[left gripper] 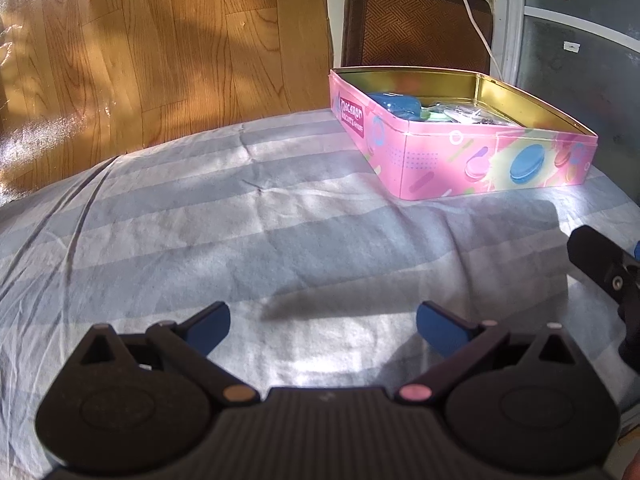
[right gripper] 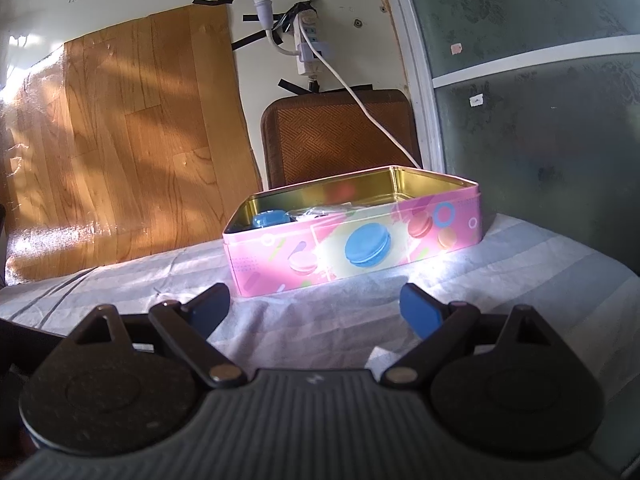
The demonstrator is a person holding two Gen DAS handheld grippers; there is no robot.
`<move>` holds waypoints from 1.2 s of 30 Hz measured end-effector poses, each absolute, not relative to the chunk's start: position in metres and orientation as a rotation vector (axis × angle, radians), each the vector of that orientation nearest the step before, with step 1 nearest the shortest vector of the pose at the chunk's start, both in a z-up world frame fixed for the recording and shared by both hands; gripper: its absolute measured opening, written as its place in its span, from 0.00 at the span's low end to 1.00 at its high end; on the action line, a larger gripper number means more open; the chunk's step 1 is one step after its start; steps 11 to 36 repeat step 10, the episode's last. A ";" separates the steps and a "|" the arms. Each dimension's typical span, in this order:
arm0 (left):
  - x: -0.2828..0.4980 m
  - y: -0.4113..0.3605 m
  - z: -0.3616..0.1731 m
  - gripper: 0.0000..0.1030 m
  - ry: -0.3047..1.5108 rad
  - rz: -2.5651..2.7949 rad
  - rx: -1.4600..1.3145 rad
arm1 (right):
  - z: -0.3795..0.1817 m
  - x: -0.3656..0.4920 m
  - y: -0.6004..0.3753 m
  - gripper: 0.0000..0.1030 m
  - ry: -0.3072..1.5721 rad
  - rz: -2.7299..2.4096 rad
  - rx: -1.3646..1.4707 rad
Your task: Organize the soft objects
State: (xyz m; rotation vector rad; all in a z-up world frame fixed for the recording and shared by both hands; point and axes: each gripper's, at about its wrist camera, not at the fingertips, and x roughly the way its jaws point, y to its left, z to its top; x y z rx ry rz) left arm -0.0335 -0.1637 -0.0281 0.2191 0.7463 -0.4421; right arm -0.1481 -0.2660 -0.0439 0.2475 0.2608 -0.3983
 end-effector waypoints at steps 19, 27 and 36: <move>-0.032 -0.168 -0.026 1.00 0.733 -0.502 0.202 | -0.045 -0.149 -0.263 0.91 0.263 -0.410 0.244; -0.032 -0.168 -0.026 1.00 0.733 -0.502 0.202 | -0.045 -0.149 -0.263 0.91 0.263 -0.410 0.244; -0.032 -0.168 -0.026 1.00 0.733 -0.502 0.202 | -0.045 -0.149 -0.263 0.91 0.263 -0.410 0.244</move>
